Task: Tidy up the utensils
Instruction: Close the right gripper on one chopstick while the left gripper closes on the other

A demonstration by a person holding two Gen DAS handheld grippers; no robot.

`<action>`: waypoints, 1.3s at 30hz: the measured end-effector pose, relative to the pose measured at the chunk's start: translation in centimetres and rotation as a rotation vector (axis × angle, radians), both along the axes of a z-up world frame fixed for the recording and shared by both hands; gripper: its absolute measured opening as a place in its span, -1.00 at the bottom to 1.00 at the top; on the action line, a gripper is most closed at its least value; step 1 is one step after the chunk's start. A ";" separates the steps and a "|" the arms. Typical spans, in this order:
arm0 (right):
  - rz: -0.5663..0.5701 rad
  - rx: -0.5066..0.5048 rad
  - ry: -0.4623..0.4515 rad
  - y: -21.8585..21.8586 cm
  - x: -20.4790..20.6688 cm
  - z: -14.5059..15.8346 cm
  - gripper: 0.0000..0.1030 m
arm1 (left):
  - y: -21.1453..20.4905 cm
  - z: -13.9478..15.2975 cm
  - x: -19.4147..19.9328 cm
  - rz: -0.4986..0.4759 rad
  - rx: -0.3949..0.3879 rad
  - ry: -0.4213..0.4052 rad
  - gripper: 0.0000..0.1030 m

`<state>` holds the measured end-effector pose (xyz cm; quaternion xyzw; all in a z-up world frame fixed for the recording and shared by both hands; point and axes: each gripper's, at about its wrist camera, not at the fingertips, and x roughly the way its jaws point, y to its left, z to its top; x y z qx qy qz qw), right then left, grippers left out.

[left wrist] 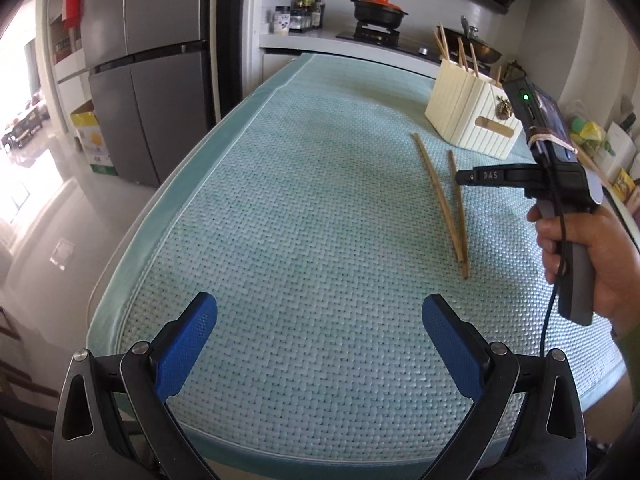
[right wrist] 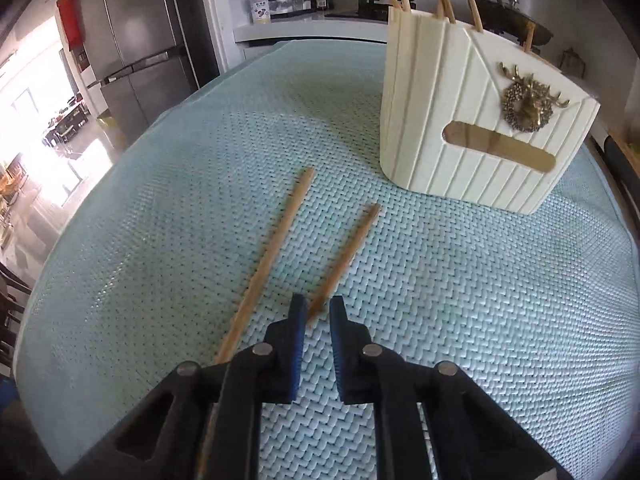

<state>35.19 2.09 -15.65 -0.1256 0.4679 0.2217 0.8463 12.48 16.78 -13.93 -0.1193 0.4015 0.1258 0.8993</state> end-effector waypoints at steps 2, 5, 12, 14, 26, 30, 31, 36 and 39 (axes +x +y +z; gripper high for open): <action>0.029 -0.025 0.001 -0.8 -1.3 -0.1 -0.87 | 0.2 -0.2 -0.3 0.003 -0.001 0.006 0.99; 0.036 -0.088 -0.033 -3.8 -4.0 -0.4 -0.89 | 0.0 -0.7 0.0 -0.005 -0.015 0.022 0.99; -0.113 -0.098 -0.008 -14.8 -6.7 0.0 -0.92 | -2.6 -0.8 2.1 -0.091 -0.021 0.035 0.99; -0.159 -0.112 -0.019 -17.6 -6.6 0.3 -0.91 | -3.4 -0.6 2.6 -0.115 -0.019 0.036 0.99; -0.005 0.182 0.017 -6.6 -1.3 2.8 -0.56 | -5.3 0.5 3.6 -0.145 0.019 0.033 0.99; 0.047 0.086 0.034 -0.7 0.8 0.2 -0.56 | -3.9 0.5 2.8 -0.103 0.015 0.038 0.99; 0.053 0.043 0.018 -0.1 0.7 -0.5 -0.57 | -3.5 0.4 2.5 -0.091 0.011 0.039 0.99; 0.029 -0.066 -0.070 -3.0 -2.7 -0.2 -0.70 | -1.8 -0.4 1.7 -0.053 -0.011 0.051 0.99; -0.031 -0.083 -0.094 -8.3 -3.8 0.1 -0.75 | -1.7 -0.8 2.1 -0.062 -0.039 0.059 0.99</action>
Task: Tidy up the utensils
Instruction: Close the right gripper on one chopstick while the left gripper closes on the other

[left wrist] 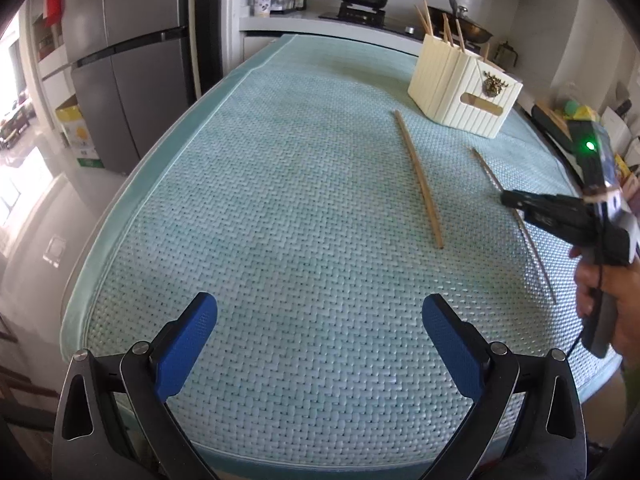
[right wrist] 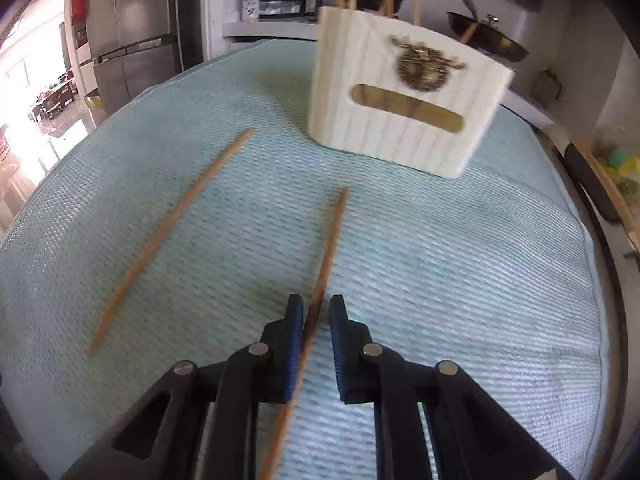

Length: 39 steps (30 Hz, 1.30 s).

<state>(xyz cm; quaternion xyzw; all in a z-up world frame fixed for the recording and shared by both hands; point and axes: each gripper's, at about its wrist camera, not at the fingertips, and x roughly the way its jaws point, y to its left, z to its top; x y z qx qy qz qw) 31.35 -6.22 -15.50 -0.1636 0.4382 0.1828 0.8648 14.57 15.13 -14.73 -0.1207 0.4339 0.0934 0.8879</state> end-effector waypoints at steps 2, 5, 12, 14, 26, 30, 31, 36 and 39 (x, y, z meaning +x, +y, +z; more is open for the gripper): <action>-0.046 -0.017 0.013 -3.7 -0.6 0.1 -0.75 | -0.4 0.0 0.4 -0.017 -0.010 -0.001 0.99; -0.088 -0.021 0.005 -8.8 -1.2 0.1 -0.75 | -1.8 0.4 1.0 -0.054 -0.004 -0.012 0.99; -0.134 0.111 0.014 -14.4 -2.7 2.0 -0.30 | -3.8 1.1 2.2 -0.126 -0.038 -0.006 0.99; -0.144 0.141 0.001 -15.3 -3.8 2.7 -0.20 | -3.5 1.2 2.2 -0.128 -0.055 -0.001 0.99; -0.089 0.107 -0.005 -14.2 -5.3 2.8 -0.03 | -1.9 1.0 4.8 -0.109 -0.080 0.034 0.99; -0.058 0.114 -0.001 -12.9 -4.8 3.0 -0.03 | -1.9 2.2 8.4 -0.132 -0.092 0.003 0.99; -0.047 0.116 0.002 -12.6 -4.6 3.0 -0.03 | -1.9 2.2 9.6 -0.136 -0.087 0.006 0.99; 0.002 0.076 0.022 -11.0 -3.4 1.6 -0.04 | -2.1 1.0 15.5 -0.131 -0.036 0.029 0.98; 0.028 0.044 0.034 -10.1 -2.7 0.6 -0.04 | -2.3 0.2 18.9 -0.126 0.009 0.047 0.98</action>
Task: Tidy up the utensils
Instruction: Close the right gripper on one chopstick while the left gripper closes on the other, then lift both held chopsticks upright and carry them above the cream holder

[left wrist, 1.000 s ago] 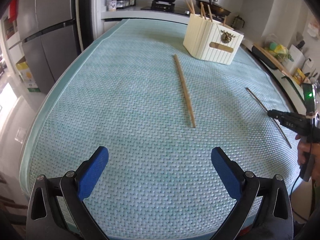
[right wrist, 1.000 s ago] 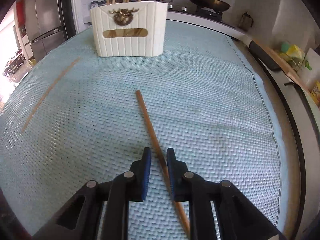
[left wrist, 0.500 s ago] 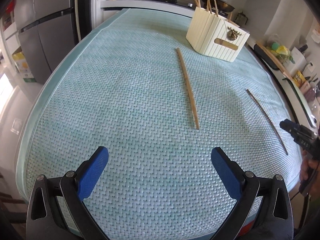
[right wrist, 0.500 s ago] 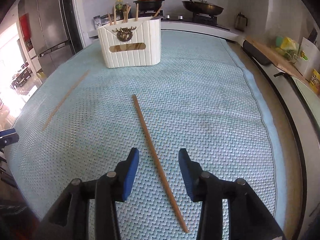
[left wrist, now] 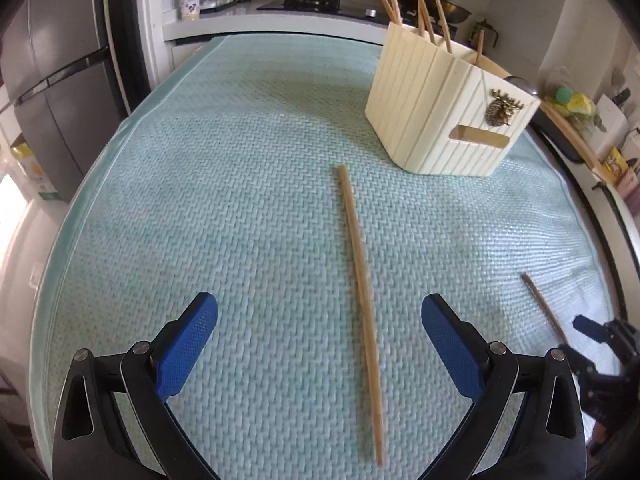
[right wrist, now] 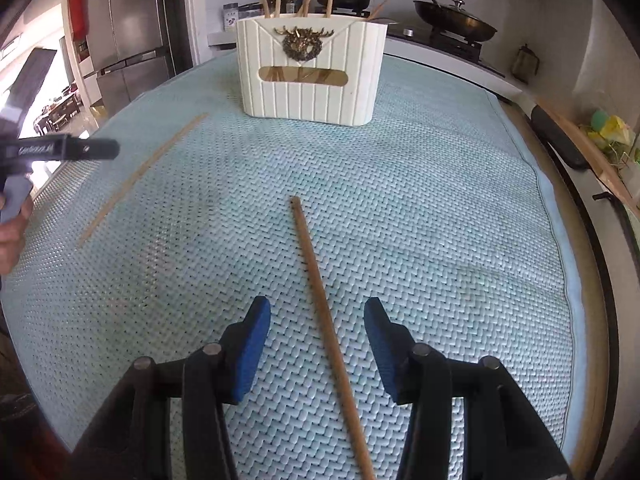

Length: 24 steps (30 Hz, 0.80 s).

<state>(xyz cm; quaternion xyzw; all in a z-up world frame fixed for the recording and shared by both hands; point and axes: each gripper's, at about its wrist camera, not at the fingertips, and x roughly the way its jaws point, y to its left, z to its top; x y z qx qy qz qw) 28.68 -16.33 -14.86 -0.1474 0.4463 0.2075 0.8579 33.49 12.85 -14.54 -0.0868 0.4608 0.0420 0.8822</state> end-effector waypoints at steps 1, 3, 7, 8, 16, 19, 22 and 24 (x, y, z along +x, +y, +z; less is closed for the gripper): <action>0.009 -0.013 0.004 0.3 0.3 -0.3 -0.04 | 0.0 -0.3 1.1 -0.002 0.007 0.007 0.98; 0.022 -0.025 0.013 0.8 0.7 -0.8 -0.05 | 0.3 -0.9 3.1 0.011 0.027 0.022 0.98; 0.022 -0.016 0.026 1.2 2.0 -0.7 -0.15 | 1.2 -2.6 6.5 0.047 0.047 0.069 0.95; 0.020 -0.012 0.033 1.3 2.2 -0.7 -0.16 | 1.4 -3.0 7.0 0.048 0.048 0.080 0.93; 0.057 -0.031 0.020 3.5 4.5 -0.7 -0.85 | -1.5 -2.5 8.3 -0.038 0.108 0.044 -0.09; 0.056 -0.017 0.030 4.3 5.9 -0.8 -0.88 | -2.7 -2.3 8.4 -0.088 0.104 0.049 -0.89; 0.041 0.027 0.067 4.4 7.5 -0.7 -0.88 | -3.0 -2.1 8.9 -0.086 0.093 0.046 -0.90; 0.021 0.077 0.087 3.9 8.3 -0.3 -0.88 | -2.7 -1.7 8.7 -0.085 0.039 0.039 -0.90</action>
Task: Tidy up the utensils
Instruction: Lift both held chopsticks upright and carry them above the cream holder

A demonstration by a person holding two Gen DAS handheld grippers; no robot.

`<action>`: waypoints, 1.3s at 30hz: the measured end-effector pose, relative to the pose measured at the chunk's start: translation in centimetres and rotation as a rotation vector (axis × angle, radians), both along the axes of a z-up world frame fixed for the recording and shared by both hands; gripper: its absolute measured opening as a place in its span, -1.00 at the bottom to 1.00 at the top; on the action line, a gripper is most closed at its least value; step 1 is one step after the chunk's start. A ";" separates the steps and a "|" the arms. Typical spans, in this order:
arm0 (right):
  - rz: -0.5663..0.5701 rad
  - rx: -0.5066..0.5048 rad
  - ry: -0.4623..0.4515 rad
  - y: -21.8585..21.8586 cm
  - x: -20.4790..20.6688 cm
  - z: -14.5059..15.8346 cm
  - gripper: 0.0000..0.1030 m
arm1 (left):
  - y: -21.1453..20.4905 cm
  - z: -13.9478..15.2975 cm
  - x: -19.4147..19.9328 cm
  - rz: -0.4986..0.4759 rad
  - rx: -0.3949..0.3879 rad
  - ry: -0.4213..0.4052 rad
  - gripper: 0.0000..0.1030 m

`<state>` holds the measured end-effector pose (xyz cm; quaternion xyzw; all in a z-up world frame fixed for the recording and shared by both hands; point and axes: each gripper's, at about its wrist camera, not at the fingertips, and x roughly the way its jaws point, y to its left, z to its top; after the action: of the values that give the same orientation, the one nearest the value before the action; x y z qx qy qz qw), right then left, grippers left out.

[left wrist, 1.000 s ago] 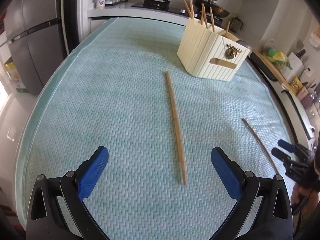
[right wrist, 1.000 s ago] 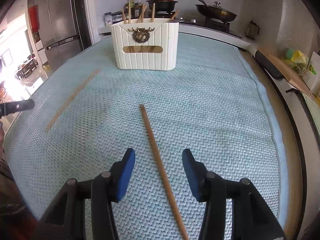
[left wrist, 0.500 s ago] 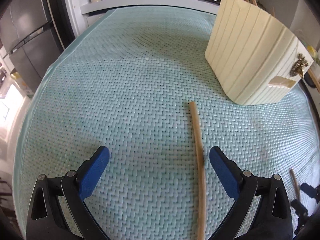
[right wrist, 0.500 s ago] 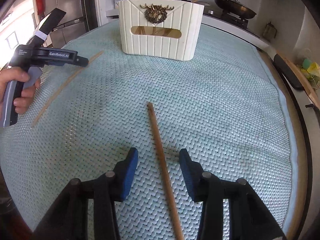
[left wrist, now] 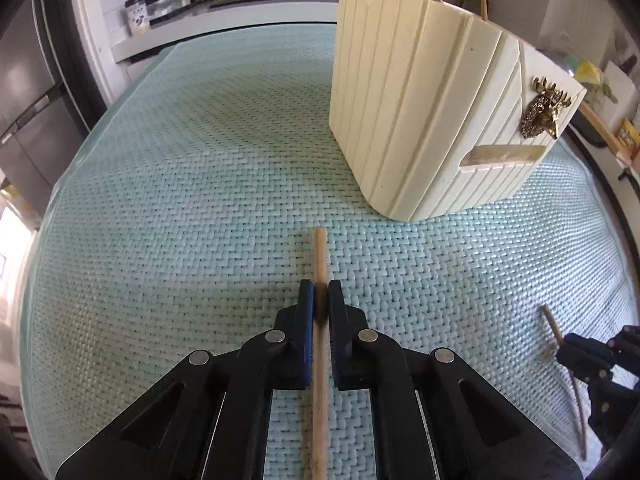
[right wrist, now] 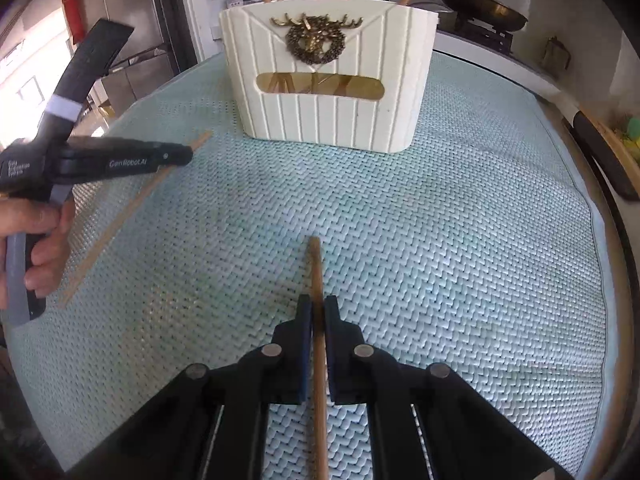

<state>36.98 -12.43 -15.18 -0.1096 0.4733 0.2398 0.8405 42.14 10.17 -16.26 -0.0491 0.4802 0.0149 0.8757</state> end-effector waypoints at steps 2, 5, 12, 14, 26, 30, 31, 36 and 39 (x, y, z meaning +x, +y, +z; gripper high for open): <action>-0.021 0.051 -0.002 -0.9 0.2 1.0 -0.88 | 0.0 1.2 -0.8 -0.004 -0.015 -0.039 -0.90; -0.036 0.127 -0.040 -2.2 -0.3 3.4 -0.88 | -0.2 3.5 -2.4 -0.024 -0.057 -0.099 -0.90; -0.052 0.283 -0.164 -5.0 -3.2 9.8 -0.88 | -0.8 10.4 -7.2 -0.083 -0.124 -0.257 -0.90; -0.052 0.314 -0.199 -5.5 -4.4 11.4 -0.88 | -0.7 11.9 -8.4 -0.097 -0.137 -0.296 -0.90; -0.028 0.366 -0.373 -5.9 -9.7 16.6 -0.88 | -1.3 17.4 -14.8 -0.154 -0.191 -0.452 -0.92; -0.027 0.389 -0.419 -6.0 -10.5 17.8 -0.88 | -1.4 18.4 -15.7 -0.164 -0.199 -0.475 -0.92; -0.029 0.396 -0.433 -5.9 -10.6 18.0 -0.88 | -1.4 18.6 -15.9 -0.165 -0.202 -0.479 -0.92; -0.032 0.431 -0.482 -5.9 -10.9 19.1 -0.88 | -1.1 19.4 -16.4 -0.169 -0.228 -0.487 -0.92; -0.037 0.436 -0.499 -5.7 -10.8 19.5 -0.88 | -0.9 19.8 -16.5 -0.164 -0.222 -0.495 -0.92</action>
<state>26.22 -18.12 4.28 0.0264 0.1924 0.2858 0.9384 25.66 9.26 3.54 -0.1078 0.2530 -0.1210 0.9538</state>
